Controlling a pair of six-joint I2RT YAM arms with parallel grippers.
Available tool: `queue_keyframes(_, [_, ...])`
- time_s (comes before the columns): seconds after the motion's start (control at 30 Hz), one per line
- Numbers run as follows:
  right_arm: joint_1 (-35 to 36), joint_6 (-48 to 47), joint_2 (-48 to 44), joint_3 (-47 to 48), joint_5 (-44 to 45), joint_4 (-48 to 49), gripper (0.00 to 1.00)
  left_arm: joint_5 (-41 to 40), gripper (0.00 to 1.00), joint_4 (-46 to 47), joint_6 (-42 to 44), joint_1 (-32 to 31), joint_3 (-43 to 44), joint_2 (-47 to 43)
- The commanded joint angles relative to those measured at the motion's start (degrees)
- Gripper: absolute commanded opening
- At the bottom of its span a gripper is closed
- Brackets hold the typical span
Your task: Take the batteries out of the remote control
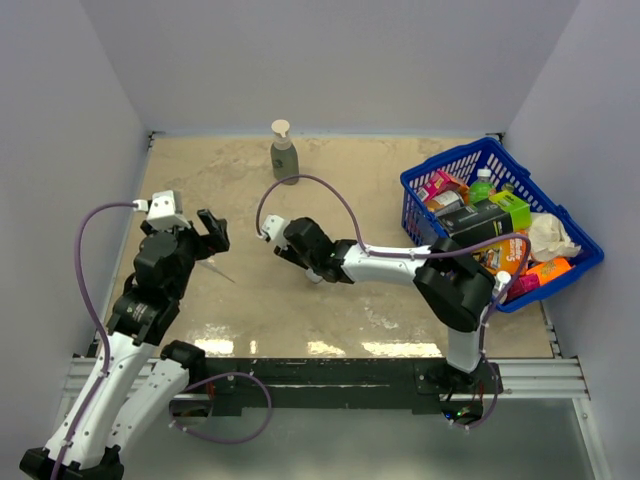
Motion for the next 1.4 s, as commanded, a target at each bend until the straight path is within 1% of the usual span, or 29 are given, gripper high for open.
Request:
queue_keyframes(0.0, [-0.7,5.2,-4.2,1.8,-0.9,0.8,0.47,-1.4,0.92,0.6,-1.4,-0.1,1.2,1.2])
queue_keyframes(0.2, [-2.1,13.5,-8.7,-3.9,-2.9,1.8,0.47,-1.3,0.91,0.5,-1.6,-0.1,1.2,2.1])
queue_keyframes(0.27, [-2.3,16.1,-8.4,-3.9,-1.3,0.6,0.47,-1.1,0.91,0.3,-1.8,-0.1,1.0,2.4])
queue_keyframes(0.33, [-2.9,21.7,-7.1,-2.2,1.3,-3.3,0.46,-0.8,0.91,0.1,-2.1,-0.1,1.0,3.2])
queue_keyframes(0.4, [-3.6,25.8,-6.5,-1.8,1.1,-5.3,0.45,-0.8,0.92,-0.2,-2.5,-0.1,1.2,4.3])
queue_keyframes(0.5, [-4.3,28.8,-6.6,-2.9,-0.7,-4.1,0.44,-2.2,0.95,-1.0,-4.1,-0.1,1.4,6.3])
queue_keyframes(0.53, [-4.9,29.4,-6.5,-3.1,-0.6,-3.9,0.44,-3.3,0.95,-1.7,-4.6,-0.1,1.4,7.0])
queue_keyframes(0.57, [-5.3,30.0,-6.1,-3.0,-0.9,-3.8,0.44,-4.2,0.95,-2.6,-6.9,0.1,1.9,7.9])
queue_keyframes(0.63, [-6.8,31.4,-5.4,-2.1,-1.7,-4.2,0.44,-6.0,0.94,-6.4,-9.5,0.1,2.9,11.2])
queue_keyframes(0.77, [-8.9,32.6,-3.1,-0.4,-1.9,-4.4,0.44,-6.4,0.93,-10.6,-15.4,1.1,4.1,14.9])
queue_keyframes(0.87, [-10.0,33.3,-2.1,0.0,-1.8,-4.2,0.44,-5.1,0.93,-10.7,-16.7,3.4,3.9,16.2])
queue_keyframes(0.93, [-10.3,33.4,-1.9,0.0,-1.0,-4.3,0.44,-2.7,0.93,-10.2,-17.0,6.3,3.7,16.6])
queue_keyframes(0.97, [-10.5,33.3,-1.9,-0.1,-0.4,-4.7,0.45,-1.6,0.92,-10.1,-17.2,8.8,3.6,17.5])
queue_keyframes(1.0, [-10.5,33.7,-2.1,-0.1,2.7,-5.0,0.45,0.3,0.92,-9.9,-17.4,9.9,3.4,18.0])
queue_keyframes(1.1, [-11.7,36.4,-3.1,-0.1,6.9,-6.8,0.52,1.3,0.91,-10.6,-18.3,11.3,3.4,20.8])
queue_keyframes(1.17, [-13.7,39.3,-4.4,0.0,6.2,-8.1,0.55,1.4,0.91,-10.8,-18.7,11.5,3.5,22.9])
queue_keyframes(1.27, [-14.5,42.5,-5.7,-0.3,6.2,-8.3,0.56,1.3,0.91,-10.5,-19.0,11.6,3.6,25.0])
queue_keyframes(1.33, [-14.4,45.1,-6.2,-1.1,4.6,-8.1,0.57,0.9,0.91,-9.9,-19.5,11.7,3.4,25.7])
queue_keyframes(1.37, [-14.5,49.0,-6.9,-1.2,4.6,-9.0,0.58,0.8,0.91,-9.3,-19.5,11.7,3.4,26.2])
